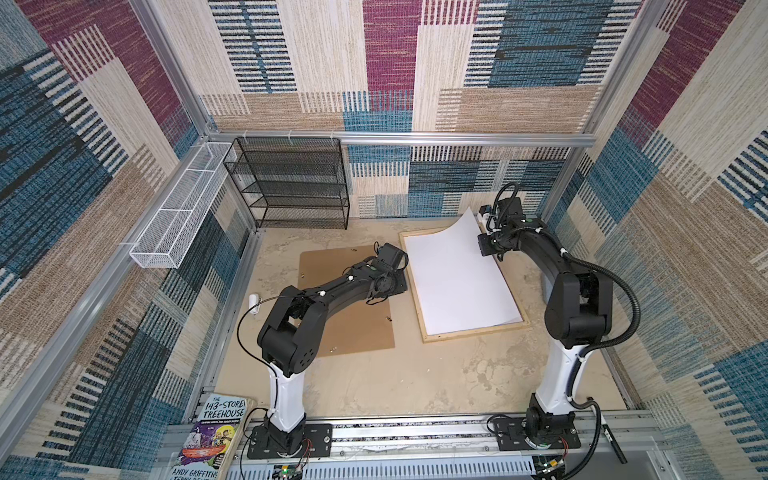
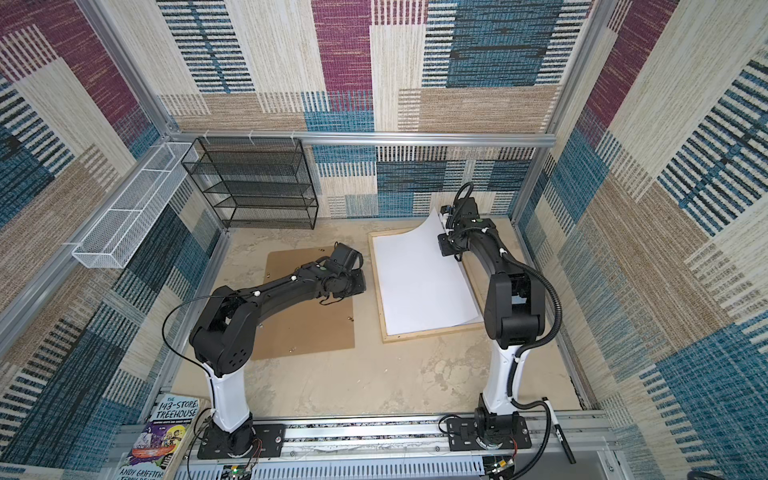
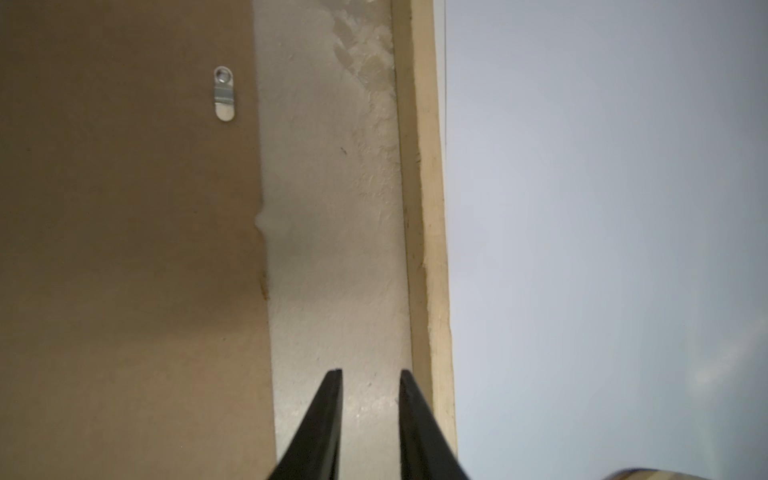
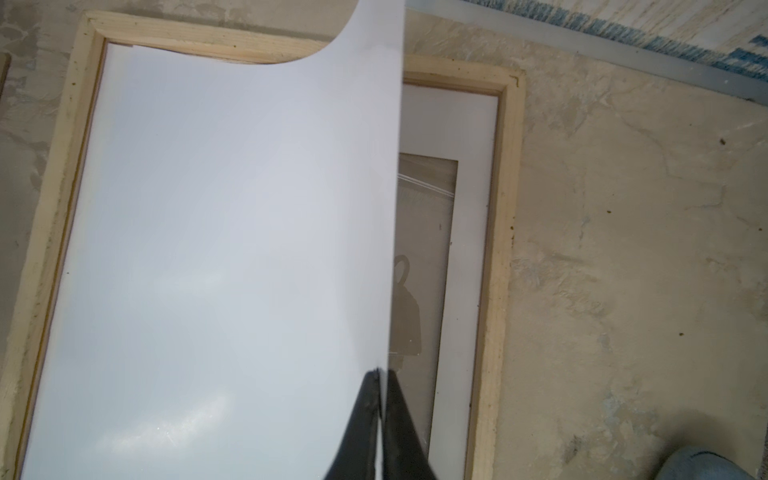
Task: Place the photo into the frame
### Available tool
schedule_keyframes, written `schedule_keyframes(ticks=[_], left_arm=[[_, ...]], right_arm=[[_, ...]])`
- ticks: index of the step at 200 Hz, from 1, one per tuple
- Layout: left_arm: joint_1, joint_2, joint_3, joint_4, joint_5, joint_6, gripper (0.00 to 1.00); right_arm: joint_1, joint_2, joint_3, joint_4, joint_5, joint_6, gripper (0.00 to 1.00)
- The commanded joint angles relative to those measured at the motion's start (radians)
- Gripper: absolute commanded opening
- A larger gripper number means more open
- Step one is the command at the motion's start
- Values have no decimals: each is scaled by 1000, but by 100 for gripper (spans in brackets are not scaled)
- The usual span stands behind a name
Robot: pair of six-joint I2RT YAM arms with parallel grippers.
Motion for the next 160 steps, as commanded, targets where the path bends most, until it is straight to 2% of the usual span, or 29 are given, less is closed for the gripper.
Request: schedule_keyframes(ticks=[1,71,116,118,121,132,147,152,160], left_arm=[[0,-9,-5,-31,-23,17,27],[2,-10,-5,-37,-21,17,26],[2,-5,-4,-39,-16,19,26],[2,-5,-4,-39,-16,19,26],[2,-5,-4,-39,-15,19,26],[2,-4,-2,-39,-13,19,26],[2,-4,-4,-39,-11,19,26],[1,-4,-4,-38,-11,19,26],[2,-4,-4,-39,-11,19,26]], right_arm=[[6,-12,-6,22,-39,-14,8],[23,-16,-23,36,-41,-31,8],[23,6,-10,28,50,-9,9],[22,7,-9,28,55,-8,10],[22,8,-8,27,60,-6,18],[23,9,-10,29,76,0,28],[23,6,-11,31,74,1,30],[23,3,-12,33,79,3,36],[22,0,-14,37,85,5,38]])
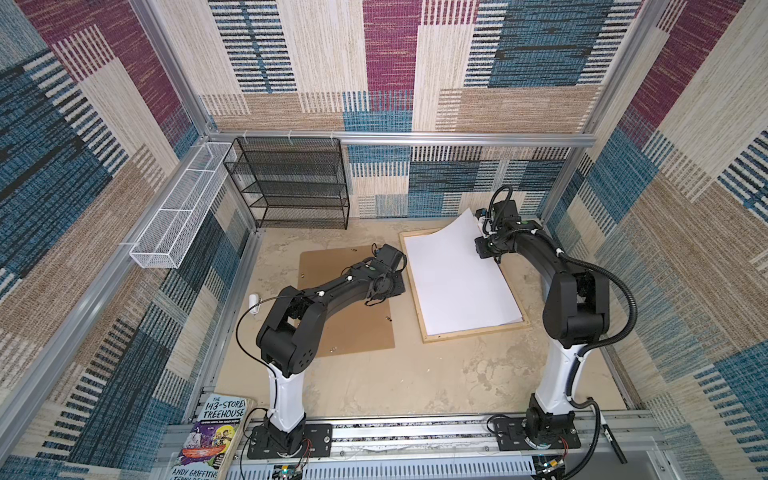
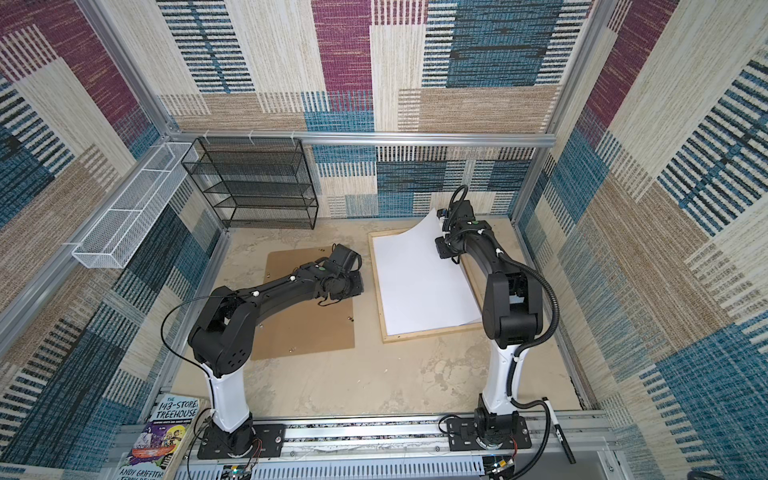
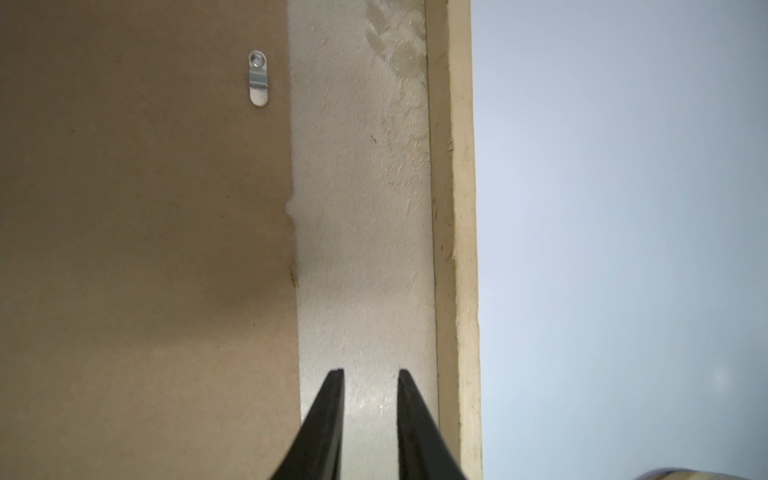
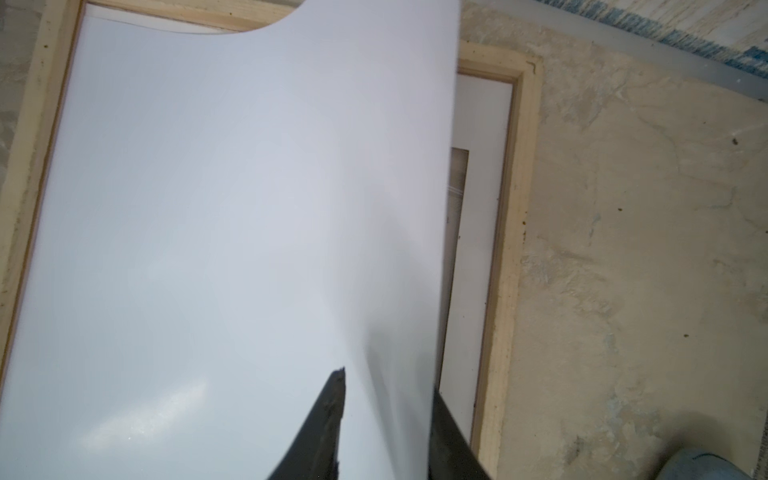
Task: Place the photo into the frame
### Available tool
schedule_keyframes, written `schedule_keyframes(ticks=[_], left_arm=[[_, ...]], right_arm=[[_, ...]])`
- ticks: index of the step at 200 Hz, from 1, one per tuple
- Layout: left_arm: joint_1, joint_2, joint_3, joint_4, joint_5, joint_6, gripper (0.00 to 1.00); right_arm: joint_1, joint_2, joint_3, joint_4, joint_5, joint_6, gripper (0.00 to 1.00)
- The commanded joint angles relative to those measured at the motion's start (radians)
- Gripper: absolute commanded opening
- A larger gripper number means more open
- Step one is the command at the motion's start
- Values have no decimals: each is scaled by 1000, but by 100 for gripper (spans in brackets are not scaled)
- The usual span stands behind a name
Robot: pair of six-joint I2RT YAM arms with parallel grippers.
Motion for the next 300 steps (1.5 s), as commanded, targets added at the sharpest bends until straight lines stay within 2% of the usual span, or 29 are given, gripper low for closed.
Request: schedule_keyframes(ticks=[1,41,85,162,201,210,227,241,275,300], left_arm=[[1,-1,0,-14,-5,19,26],[1,-2,-3,-10,2,17,28],[2,-4,-4,-10,7,17,35],[1,-12,-8,-10,13,22,40],[1,-20,-15,-13,4,28,41],[1,-21,-17,-19,-4,31,41],[2,-23,-22,-34,-26,36,42],[1,-23,-21,-44,-28,39,42],[0,-38,-39,-50,-23,47,42],[0,-58,-58,-60,-24,57,42]], right_arm=[[1,-8,3,28,34,12,38],[1,-21,-4,40,69,23,42],[0,-67,-39,95,134,47,58],[-8,-69,-53,105,157,75,59],[-11,-82,-91,136,99,146,59],[-12,-85,-106,147,42,185,59],[-10,-115,-178,225,-139,246,58],[-10,-153,-259,303,-186,307,58],[-9,-213,-406,397,-224,382,58],[-12,-230,-456,396,-98,404,59]])
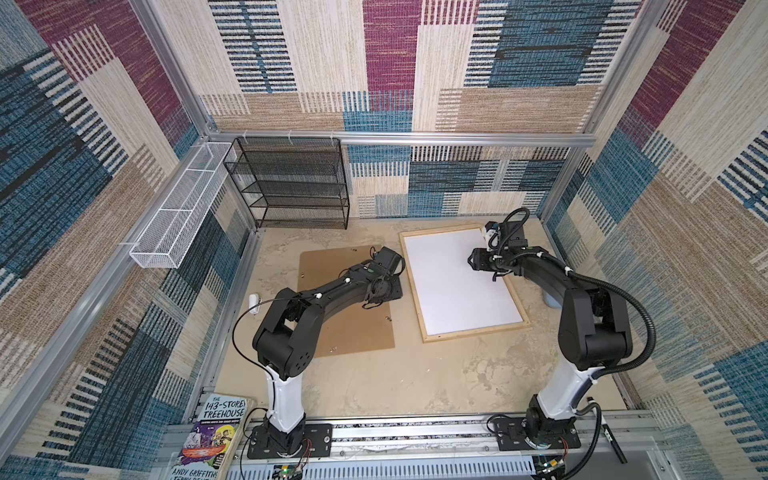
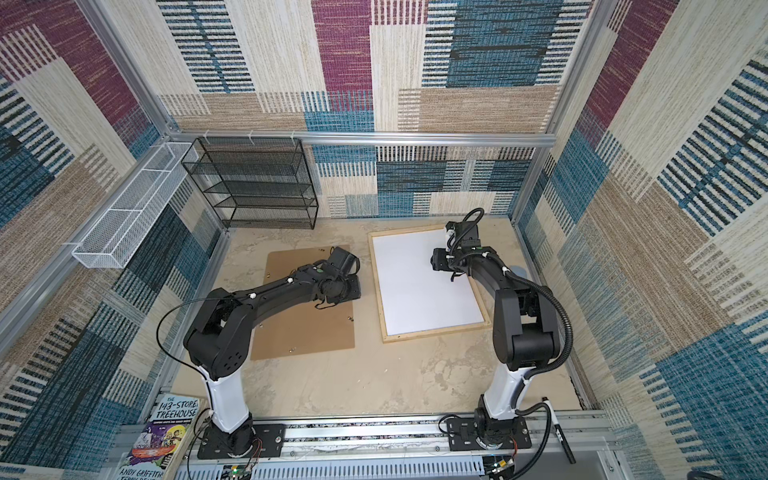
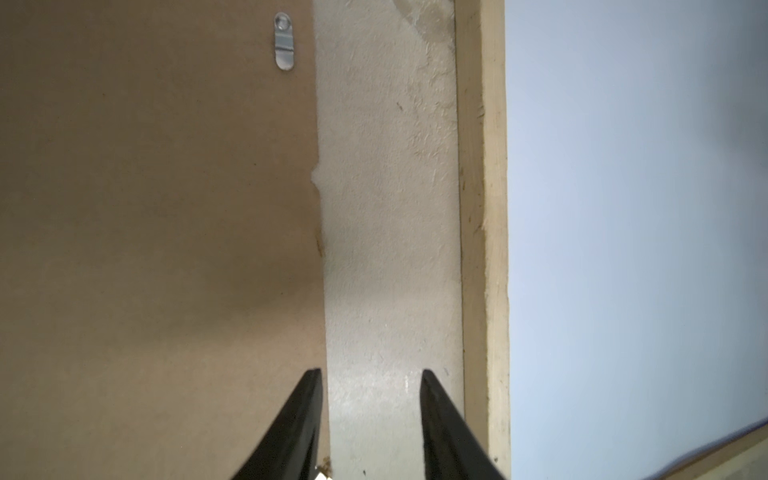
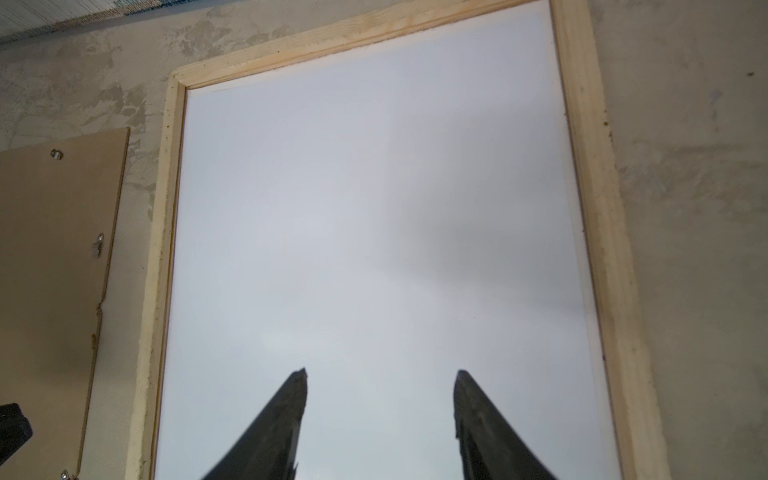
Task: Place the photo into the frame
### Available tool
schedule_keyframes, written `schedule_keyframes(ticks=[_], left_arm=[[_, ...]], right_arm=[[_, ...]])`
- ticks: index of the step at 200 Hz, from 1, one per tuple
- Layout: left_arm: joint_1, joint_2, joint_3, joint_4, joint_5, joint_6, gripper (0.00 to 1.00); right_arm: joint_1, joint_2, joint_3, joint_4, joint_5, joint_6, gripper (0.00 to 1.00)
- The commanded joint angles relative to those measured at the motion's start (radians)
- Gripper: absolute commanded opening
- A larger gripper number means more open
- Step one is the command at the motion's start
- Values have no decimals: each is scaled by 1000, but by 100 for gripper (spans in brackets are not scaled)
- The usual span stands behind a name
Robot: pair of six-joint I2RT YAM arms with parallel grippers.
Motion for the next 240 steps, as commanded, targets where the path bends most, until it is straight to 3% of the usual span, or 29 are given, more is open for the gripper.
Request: schedule_keyframes(ticks=[1,17,57,111,190,240], left_arm=[[1,-23,-15,-22,-6,38,42],[0,-37,-23,-31,-6,48,42],[0,-85,-53,-119,-117,55,44],[33,-181,-146,-187,-196,77,51],[351,-492,-494,-91,-119,30,59],[425,-697,-659,-133,-199,-44,64]], right_arm=[[-2,-18,-29,69,78,60,59],[-11,-16,-29,46,135,66,63],[-5,-71,-104,103,-91,67,64],[98,-137,-196,192,-181,150,65],[429,-62,-186,298,-192,367,63],[535,-15,-148,207,-209,421,63]])
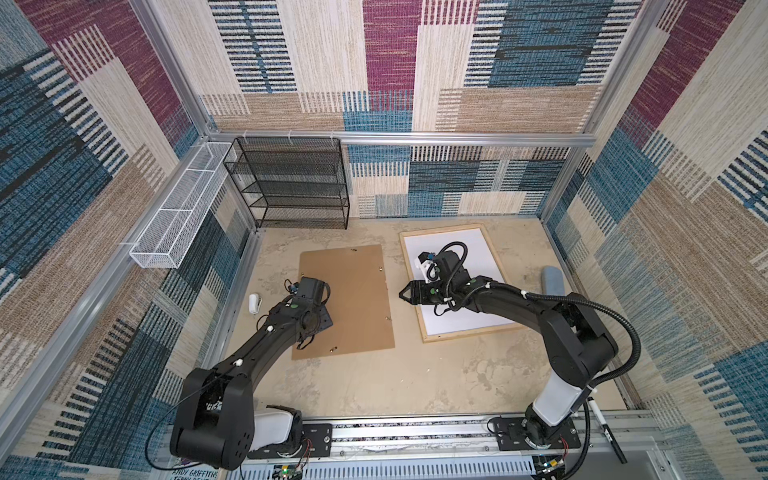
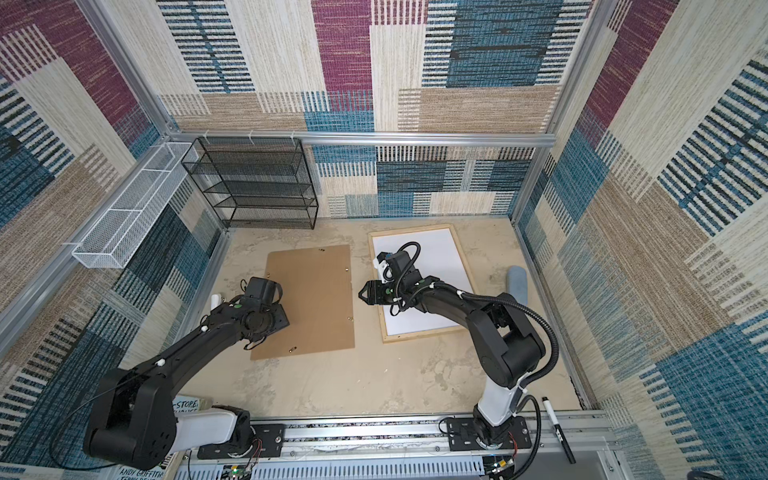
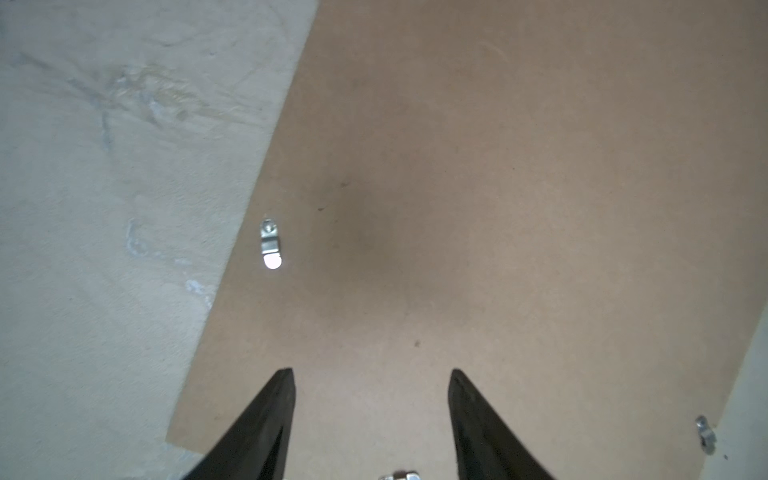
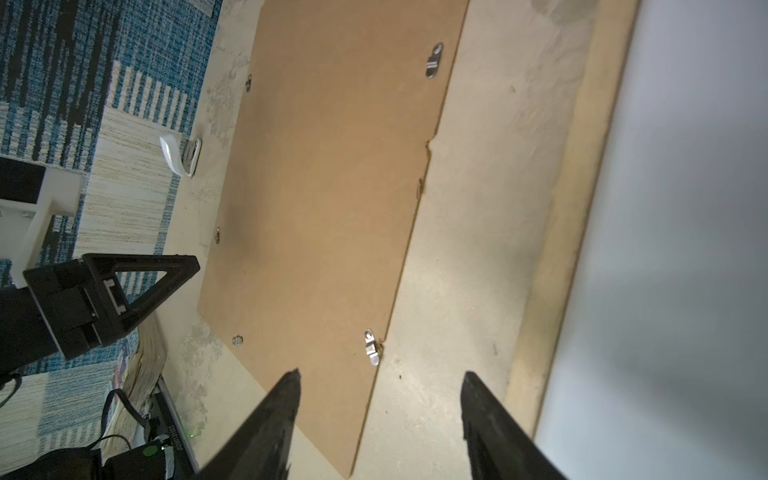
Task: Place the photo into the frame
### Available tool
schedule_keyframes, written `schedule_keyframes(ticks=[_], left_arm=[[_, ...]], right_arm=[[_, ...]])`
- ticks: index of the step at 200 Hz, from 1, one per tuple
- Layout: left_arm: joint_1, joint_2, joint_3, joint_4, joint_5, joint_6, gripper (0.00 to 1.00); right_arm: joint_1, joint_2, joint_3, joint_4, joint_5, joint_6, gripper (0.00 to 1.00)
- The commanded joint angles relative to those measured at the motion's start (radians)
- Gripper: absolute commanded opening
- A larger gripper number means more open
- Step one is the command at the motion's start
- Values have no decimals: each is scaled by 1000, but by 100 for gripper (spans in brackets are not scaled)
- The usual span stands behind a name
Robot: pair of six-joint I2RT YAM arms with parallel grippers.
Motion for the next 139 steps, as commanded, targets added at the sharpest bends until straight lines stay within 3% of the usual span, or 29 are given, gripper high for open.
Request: schedule_keyframes(ticks=[1,68,139], left_arm=[[25,-63,-45,-20,-45,-65,64],[100,-232,-158,-39,-13,-82,69],[135,-61,-136,22,85,-65,68]], right_arm=[[34,13,13,-35,-15,51,63],[132,40,-51,-68,-71,76,63],[139,70,-10,-153,71,35,63]])
